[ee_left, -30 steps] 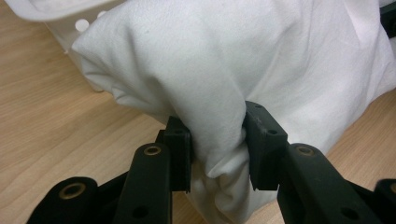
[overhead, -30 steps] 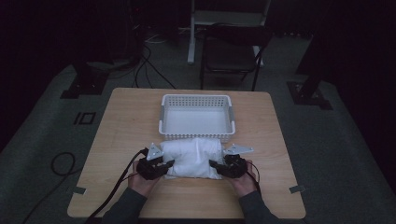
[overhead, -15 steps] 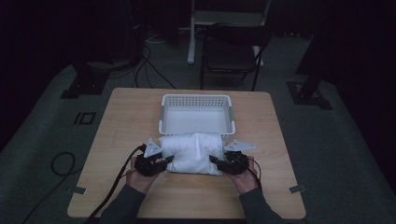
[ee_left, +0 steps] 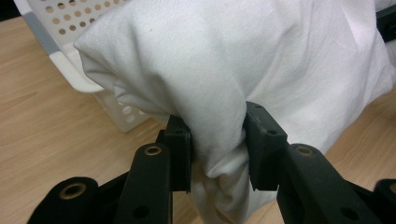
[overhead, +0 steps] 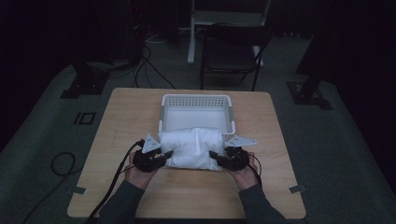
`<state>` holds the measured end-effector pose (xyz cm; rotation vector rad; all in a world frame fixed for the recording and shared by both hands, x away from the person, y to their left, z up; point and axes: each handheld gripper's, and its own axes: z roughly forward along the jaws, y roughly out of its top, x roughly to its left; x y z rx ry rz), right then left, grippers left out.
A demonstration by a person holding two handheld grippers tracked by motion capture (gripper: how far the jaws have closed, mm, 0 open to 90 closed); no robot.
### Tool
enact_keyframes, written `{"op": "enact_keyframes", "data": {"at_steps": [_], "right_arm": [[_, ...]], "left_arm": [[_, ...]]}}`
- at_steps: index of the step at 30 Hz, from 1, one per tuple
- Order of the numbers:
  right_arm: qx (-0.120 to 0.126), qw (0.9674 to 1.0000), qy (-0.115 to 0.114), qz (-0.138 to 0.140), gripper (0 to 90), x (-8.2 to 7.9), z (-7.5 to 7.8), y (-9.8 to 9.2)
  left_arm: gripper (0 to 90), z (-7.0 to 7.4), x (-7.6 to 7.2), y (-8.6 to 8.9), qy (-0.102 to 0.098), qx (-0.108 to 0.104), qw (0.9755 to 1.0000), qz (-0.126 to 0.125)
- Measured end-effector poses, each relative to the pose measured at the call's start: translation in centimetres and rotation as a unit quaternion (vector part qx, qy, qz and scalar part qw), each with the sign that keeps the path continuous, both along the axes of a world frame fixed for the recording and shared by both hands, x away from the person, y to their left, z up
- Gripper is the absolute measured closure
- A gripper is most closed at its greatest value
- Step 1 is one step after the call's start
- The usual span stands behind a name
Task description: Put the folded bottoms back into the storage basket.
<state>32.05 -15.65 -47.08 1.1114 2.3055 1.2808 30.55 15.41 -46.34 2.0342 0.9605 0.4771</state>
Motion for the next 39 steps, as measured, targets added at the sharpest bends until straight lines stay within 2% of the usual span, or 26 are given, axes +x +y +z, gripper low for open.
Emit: {"op": "enact_keyframes", "data": {"at_steps": [8,26,39], "right_arm": [[0.004,0.9999,-0.009,-0.003,62.3,0.3,0.9,-0.1],[0.009,0.9995,-0.030,-0.008,62.4,1.2,3.1,0.0],[0.006,0.9989,-0.045,-0.013,62.3,2.3,4.4,0.0]], "left_arm": [[66.1,0.9,0.3,0.0,-0.011,-0.009,0.9999,0.003],[66.4,3.2,1.3,0.0,-0.037,-0.007,0.9993,0.006],[66.4,4.2,2.6,-0.1,-0.048,-0.011,0.9988,0.010]]}}
